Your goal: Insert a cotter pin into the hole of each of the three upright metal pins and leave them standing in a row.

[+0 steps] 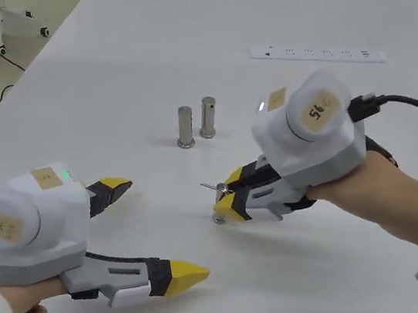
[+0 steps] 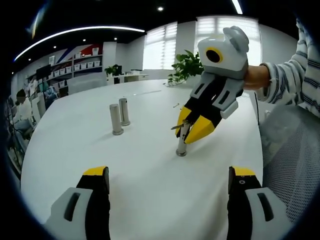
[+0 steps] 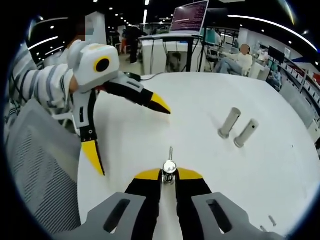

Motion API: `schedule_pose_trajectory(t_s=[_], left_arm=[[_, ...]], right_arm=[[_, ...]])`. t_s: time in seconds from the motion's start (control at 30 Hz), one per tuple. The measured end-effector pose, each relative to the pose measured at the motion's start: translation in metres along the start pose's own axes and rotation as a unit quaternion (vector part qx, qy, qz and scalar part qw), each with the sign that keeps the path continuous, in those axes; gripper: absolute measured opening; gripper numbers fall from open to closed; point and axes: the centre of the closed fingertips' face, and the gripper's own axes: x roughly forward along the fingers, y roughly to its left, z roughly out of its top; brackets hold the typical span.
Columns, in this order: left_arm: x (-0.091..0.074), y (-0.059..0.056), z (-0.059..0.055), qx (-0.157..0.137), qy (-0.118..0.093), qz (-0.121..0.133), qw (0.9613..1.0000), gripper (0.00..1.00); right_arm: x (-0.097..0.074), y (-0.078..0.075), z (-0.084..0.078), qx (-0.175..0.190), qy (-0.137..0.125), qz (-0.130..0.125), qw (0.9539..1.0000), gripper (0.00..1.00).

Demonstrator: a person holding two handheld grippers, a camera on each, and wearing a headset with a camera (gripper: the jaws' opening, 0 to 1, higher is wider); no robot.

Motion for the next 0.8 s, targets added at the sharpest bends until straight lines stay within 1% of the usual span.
schedule_pose_trajectory(t_s=[0.07,0.1,0.17,0.27,0.33,0.4,0.47,0.63,0.67,0.73,0.8], left_arm=[[-0.001,0.001,0.001,0.003,-0.002,0.004,1.0000,0.99],[-0.002,0.001,0.001,0.004,-0.004,0.006,1.0000,0.97],[-0.002,0.001,0.002,-0.001,-0.005,0.005,1.0000,0.96],[-0.002,0.001,0.001,-0.001,-0.003,0.004,1.0000,0.96],[-0.002,0.003,0.001,-0.004,-0.006,0.007,1.0000,0.97],[-0.003,0.002,0.005,-0.016,-0.014,0.004,0.9998,0.97],[-0.003,0.004,0.009,-0.015,-0.019,0.009,0.9996,0.96],[-0.002,0.006,0.011,-0.012,-0.016,0.014,0.9997,0.95],[-0.002,0.008,0.013,-0.010,-0.021,0.017,0.9996,0.95],[-0.001,0.006,0.016,-0.015,-0.028,0.014,0.9994,0.95],[0.000,0.006,0.018,-0.016,-0.029,0.014,0.9994,0.96]], right_arm=[[0.000,0.000,0.000,0.000,-0.002,0.000,1.0000,0.12],[0.000,0.000,0.001,0.000,-0.002,0.000,1.0000,0.12],[0.000,0.000,0.000,-0.001,-0.003,0.001,1.0000,0.12],[-0.001,0.001,0.001,-0.002,-0.005,0.006,1.0000,0.11],[-0.003,0.001,0.001,-0.001,-0.007,0.008,0.9999,0.11],[-0.004,0.000,0.001,-0.002,-0.008,0.009,0.9999,0.11],[-0.007,0.000,0.001,-0.005,-0.008,0.011,0.9999,0.11],[-0.013,-0.003,-0.002,-0.021,-0.006,0.015,0.9997,0.10],[-0.015,-0.004,-0.003,-0.020,-0.005,0.015,0.9997,0.10],[-0.018,-0.006,-0.004,-0.014,-0.011,0.019,0.9997,0.10],[-0.021,-0.008,-0.003,-0.008,-0.019,0.025,0.9995,0.10]])
